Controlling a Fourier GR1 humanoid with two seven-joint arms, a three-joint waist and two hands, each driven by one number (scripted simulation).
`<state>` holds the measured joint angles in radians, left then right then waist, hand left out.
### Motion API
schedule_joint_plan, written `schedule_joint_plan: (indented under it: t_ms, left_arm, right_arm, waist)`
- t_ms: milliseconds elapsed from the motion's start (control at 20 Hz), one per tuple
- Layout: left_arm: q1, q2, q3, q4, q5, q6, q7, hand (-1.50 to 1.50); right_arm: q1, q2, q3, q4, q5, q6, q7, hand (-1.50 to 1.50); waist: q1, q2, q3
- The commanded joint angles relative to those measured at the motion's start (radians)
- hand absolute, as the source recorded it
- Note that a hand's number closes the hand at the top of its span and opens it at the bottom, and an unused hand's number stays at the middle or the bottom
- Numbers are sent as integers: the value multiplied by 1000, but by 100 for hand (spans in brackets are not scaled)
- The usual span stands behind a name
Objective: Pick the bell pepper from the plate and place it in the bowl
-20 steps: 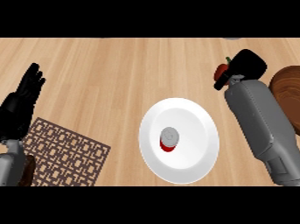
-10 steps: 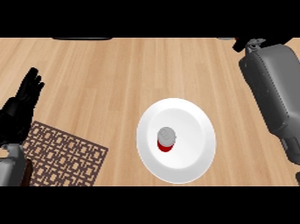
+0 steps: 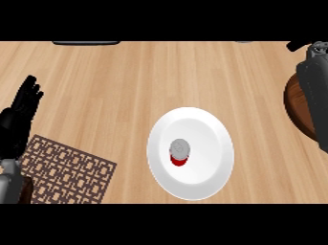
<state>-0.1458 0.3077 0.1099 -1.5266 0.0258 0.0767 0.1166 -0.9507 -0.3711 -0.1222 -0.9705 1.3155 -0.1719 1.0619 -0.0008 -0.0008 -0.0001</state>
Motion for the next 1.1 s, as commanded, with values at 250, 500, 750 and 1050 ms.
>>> schedule_joint_plan:
  t_ms: [250,500,750,1050]
  left_arm:
    - [1,-30,-15,-44,-23,10,23,0]
    - [3,-46,-20,-13,-33,6,2,0]
    - [8,-51,-7,-13,-29,-2,6,0]
    - [5,-51,0,29,-39,-5,-41,0]
  right_arm:
    - [146,-77,-150,32,-91,-190,-110,150]
    - [207,-139,-235,191,-182,-335,-311,150]
    - [224,-218,-291,298,-261,-374,-463,150]
    - [273,-219,-394,405,-381,-207,-415,-150]
  waist:
    - [8,3,0]
    - [14,7,1]
    - [13,6,1]
    - [7,5,1]
